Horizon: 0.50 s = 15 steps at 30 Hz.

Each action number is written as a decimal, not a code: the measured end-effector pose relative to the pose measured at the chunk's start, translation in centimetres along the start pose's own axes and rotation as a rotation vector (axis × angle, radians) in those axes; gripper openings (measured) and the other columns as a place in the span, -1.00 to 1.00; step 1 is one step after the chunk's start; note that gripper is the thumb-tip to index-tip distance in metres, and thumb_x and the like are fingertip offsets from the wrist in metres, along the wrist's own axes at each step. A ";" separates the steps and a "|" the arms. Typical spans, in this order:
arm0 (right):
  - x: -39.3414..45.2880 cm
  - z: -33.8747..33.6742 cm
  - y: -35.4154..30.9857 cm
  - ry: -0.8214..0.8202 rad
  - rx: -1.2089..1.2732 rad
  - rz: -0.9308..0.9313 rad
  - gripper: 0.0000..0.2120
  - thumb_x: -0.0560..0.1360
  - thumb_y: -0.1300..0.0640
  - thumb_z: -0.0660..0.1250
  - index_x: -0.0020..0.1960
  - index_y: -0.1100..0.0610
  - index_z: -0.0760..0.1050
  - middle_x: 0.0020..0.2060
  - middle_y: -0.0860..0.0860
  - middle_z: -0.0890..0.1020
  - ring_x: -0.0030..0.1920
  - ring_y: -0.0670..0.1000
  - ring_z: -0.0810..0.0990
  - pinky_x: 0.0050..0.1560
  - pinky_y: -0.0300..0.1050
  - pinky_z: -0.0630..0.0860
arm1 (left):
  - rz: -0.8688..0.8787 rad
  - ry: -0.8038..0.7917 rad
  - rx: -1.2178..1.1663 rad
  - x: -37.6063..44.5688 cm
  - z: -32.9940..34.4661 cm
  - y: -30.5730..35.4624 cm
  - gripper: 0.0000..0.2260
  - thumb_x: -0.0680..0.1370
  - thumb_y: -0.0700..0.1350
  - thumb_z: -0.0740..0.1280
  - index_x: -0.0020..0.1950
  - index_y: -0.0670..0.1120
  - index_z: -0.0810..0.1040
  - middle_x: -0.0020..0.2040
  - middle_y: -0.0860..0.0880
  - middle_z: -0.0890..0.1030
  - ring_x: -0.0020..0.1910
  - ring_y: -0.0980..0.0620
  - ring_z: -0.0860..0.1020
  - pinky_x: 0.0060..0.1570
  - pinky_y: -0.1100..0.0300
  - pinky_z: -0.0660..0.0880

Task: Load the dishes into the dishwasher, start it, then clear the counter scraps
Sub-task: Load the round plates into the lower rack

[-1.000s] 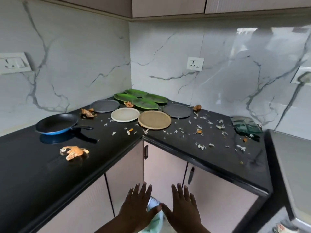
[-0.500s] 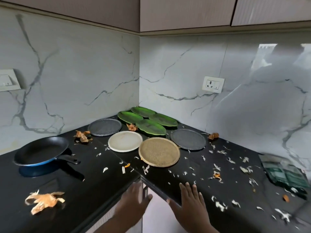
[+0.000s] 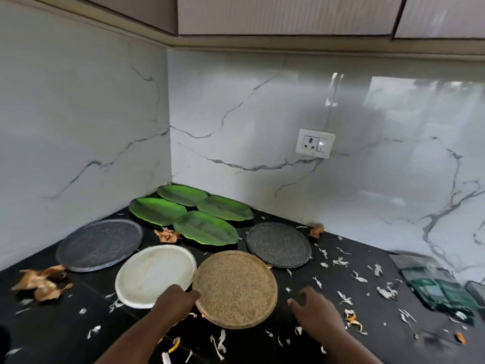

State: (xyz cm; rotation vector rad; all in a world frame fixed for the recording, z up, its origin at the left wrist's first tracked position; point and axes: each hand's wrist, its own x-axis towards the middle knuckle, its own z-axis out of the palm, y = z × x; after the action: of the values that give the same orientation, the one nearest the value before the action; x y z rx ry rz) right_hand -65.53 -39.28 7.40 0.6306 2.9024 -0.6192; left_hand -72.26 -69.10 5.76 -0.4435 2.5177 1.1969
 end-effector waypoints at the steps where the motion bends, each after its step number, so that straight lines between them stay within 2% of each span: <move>1: 0.7 -0.3 -0.1 -0.017 0.007 0.035 -0.57 0.50 -0.24 0.21 0.27 -0.03 0.39 0.18 -0.03 0.55 0.19 0.02 0.51 0.08 -0.10 0.44 | -0.021 -0.033 -0.079 0.1 0.0 0.2 -0.69 0.47 0.07 0.36 -0.30 -0.13 0.43 -0.45 -0.03 0.44 -0.51 0.02 0.44 -0.47 0.23 0.30; 3: 2.3 -0.7 -0.1 -0.023 0.053 0.097 -0.70 0.49 -0.20 0.24 0.10 -0.03 0.44 0.05 -0.04 0.59 0.05 0.01 0.55 -0.02 -0.12 0.45 | -0.079 -0.136 -0.251 0.7 0.4 0.4 -0.74 0.50 -0.10 0.36 -0.32 -0.16 0.39 -0.52 -0.04 0.35 -0.63 0.05 0.27 -0.56 0.34 0.13; 5: 4.3 -1.0 -0.1 -0.018 0.111 0.152 -0.74 0.46 -0.16 0.27 -0.06 0.03 0.47 -0.12 -0.06 0.60 -0.09 -0.02 0.56 -0.10 -0.15 0.47 | -0.109 -0.210 -0.347 0.9 0.6 0.5 -0.77 0.49 -0.26 0.33 -0.32 -0.17 0.34 -0.53 -0.05 0.29 -0.60 0.06 0.21 -0.51 0.34 0.08; 8: 7.8 -1.3 -0.3 -0.042 0.171 0.197 -0.70 0.45 -0.11 0.31 -0.23 0.13 0.49 -0.29 -0.02 0.58 -0.20 0.02 0.59 -0.19 -0.18 0.47 | -0.163 -0.221 -0.448 1.7 1.2 0.3 -0.79 0.48 -0.27 0.37 -0.31 -0.21 0.39 -0.50 -0.08 0.33 -0.53 0.04 0.24 -0.44 0.27 0.11; 10: 9.7 -2.0 -0.5 -0.056 0.229 0.249 -0.71 0.44 -0.05 0.33 -0.27 0.18 0.55 -0.34 0.04 0.62 -0.25 0.04 0.62 -0.31 -0.21 0.43 | -0.174 -0.228 -0.481 2.0 1.6 0.4 -0.82 0.47 -0.27 0.39 -0.29 -0.25 0.44 -0.50 -0.11 0.38 -0.52 0.03 0.28 -0.44 0.25 0.14; 12: 11.5 -2.4 -0.6 -0.046 0.279 0.285 -0.73 0.44 -0.01 0.32 -0.26 0.19 0.58 -0.35 0.08 0.64 -0.31 0.06 0.63 -0.37 -0.22 0.42 | -0.170 -0.217 -0.498 1.9 1.7 0.5 -0.81 0.45 -0.33 0.38 -0.35 -0.28 0.47 -0.52 -0.12 0.40 -0.57 0.03 0.30 -0.48 0.27 0.18; 15: 14.0 -2.3 -0.5 -0.028 0.331 0.330 -0.75 0.44 0.00 0.29 -0.19 0.19 0.57 -0.30 0.11 0.64 -0.25 0.10 0.64 -0.32 -0.20 0.46 | -0.151 -0.200 -0.504 1.9 2.0 0.5 -0.79 0.35 -0.34 0.41 -0.46 -0.30 0.47 -0.54 -0.16 0.43 -0.64 0.03 0.29 -0.56 0.32 0.20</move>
State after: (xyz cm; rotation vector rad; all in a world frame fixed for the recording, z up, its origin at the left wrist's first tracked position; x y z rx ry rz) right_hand -78.49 -33.48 7.05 1.0989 2.5992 -1.0530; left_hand -73.86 -67.49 4.17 -0.5845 1.9636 1.7171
